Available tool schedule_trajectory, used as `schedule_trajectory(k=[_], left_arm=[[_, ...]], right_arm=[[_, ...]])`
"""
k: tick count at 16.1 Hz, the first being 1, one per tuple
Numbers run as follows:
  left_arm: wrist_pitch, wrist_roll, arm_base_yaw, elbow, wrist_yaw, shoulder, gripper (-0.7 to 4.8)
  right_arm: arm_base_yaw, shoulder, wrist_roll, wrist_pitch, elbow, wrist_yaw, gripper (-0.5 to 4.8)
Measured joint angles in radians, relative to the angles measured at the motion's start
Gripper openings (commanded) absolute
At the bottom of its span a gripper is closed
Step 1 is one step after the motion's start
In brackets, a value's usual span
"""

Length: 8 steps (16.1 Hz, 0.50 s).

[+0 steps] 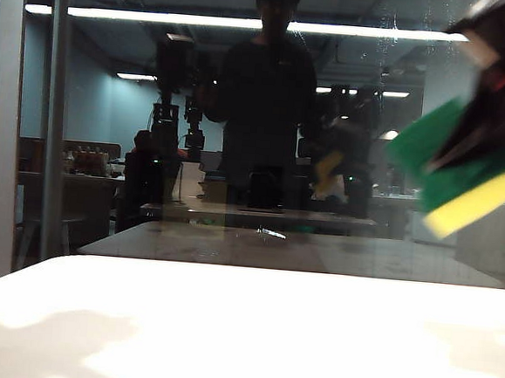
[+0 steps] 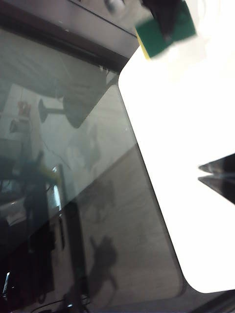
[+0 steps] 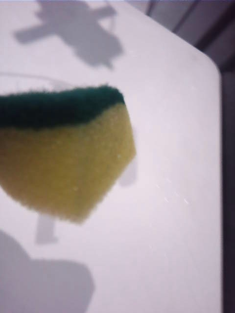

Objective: Reach upward to find where there is water on the glass, pick up the sponge from the table, dry the water, and finally place the sponge back on the table.

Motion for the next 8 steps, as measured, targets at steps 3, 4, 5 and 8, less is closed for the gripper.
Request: schedule_trajectory(k=[3,4,5,8], left_arm=[[0.000,0.000,0.000,-0.016,0.000,-0.024,-0.05],[0.000,-0.001,0.000,-0.016,0.000,-0.031,-0.05],[0.000,-0.002,0.000,-0.017,0.000,-0.042,-0.05],[0.000,-0.003,0.000,-0.017,-0.001,-0.056,-0.06]], right_arm=[[0.073,0.150,0.010,0.114,0.000,-0.002,-0.09],[0.084,0.185,0.016,0.139,0.000,-0.002,-0.09],[0.095,0.233,0.030,0.168,0.000,-0.004,-0.09],[0.094,0.351,0.070,0.252,0.001,-0.002,-0.09]])
